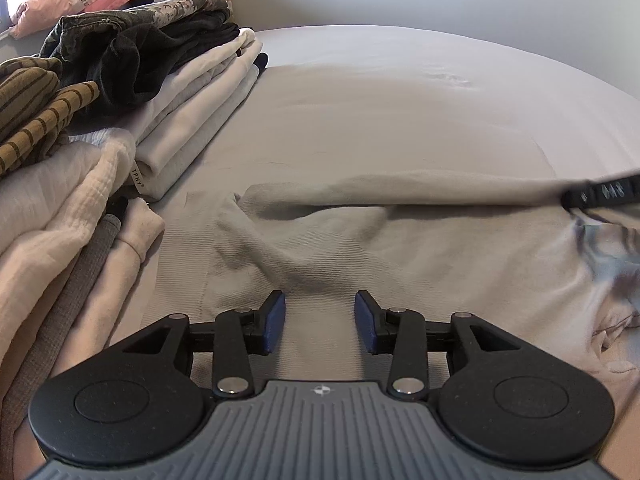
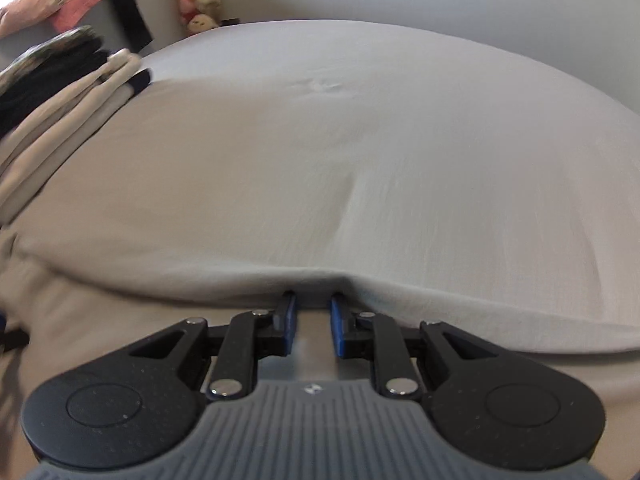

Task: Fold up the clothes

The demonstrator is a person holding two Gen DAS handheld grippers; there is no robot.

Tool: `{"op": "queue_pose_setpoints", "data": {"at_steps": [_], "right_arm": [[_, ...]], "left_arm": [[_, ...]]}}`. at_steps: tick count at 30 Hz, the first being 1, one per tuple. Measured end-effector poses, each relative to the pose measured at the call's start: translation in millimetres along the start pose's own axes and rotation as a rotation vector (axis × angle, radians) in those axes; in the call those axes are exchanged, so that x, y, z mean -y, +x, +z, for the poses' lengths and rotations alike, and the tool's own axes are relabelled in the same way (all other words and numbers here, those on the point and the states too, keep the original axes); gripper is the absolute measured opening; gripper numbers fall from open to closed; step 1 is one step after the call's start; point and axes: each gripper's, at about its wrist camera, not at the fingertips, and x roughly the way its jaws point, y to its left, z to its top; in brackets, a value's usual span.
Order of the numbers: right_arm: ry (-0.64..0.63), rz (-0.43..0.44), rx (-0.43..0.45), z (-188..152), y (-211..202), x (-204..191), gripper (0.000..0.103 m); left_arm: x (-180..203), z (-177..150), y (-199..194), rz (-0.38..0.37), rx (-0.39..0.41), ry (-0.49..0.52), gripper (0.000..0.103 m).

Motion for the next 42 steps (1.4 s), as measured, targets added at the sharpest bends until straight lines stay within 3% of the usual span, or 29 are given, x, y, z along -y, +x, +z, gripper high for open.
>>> {"op": "queue_pose_setpoints", "data": {"at_steps": [9,12,17,23,27,33,36,42], "right_arm": [[0.067,-0.058,-0.015,44.0,20.0,13.6,0.022],[0.094,0.013,-0.005,42.9,2.0,12.8,0.024],[0.03,0.131,0.012,22.9,-30.2,-15.1,0.025],[-0.089,0.263,-0.045,8.3,-22.1,-69.9,0.024],[-0.123,0.247,-0.084,5.9,3.3,-98.8,0.024],[-0.058,0.188,-0.079,31.5,38.4,-117.1,0.025],[-0.062,0.159,-0.069,40.1,48.8,-124.2,0.025],[-0.077,0.126,-0.062,52.4,54.9,-128.3,0.025]], "left_arm": [[-4.5,1.2,0.0,-0.012,0.011,-0.023,0.047],[-6.4,2.8,-2.1,-0.001,0.02,-0.036,0.047],[-11.9,6.0,-7.9,0.051,0.046,-0.047,0.047],[-29.5,9.1,-7.9,0.055,0.038,-0.126,0.047],[-35.7,8.3,-7.2,0.036,0.033,-0.154,0.047],[-44.1,9.1,-3.4,0.039,0.038,-0.165,0.047],[-51.2,9.8,-3.7,0.071,0.051,-0.184,0.047],[-49.8,9.0,-2.5,0.064,0.044,-0.169,0.052]]}}
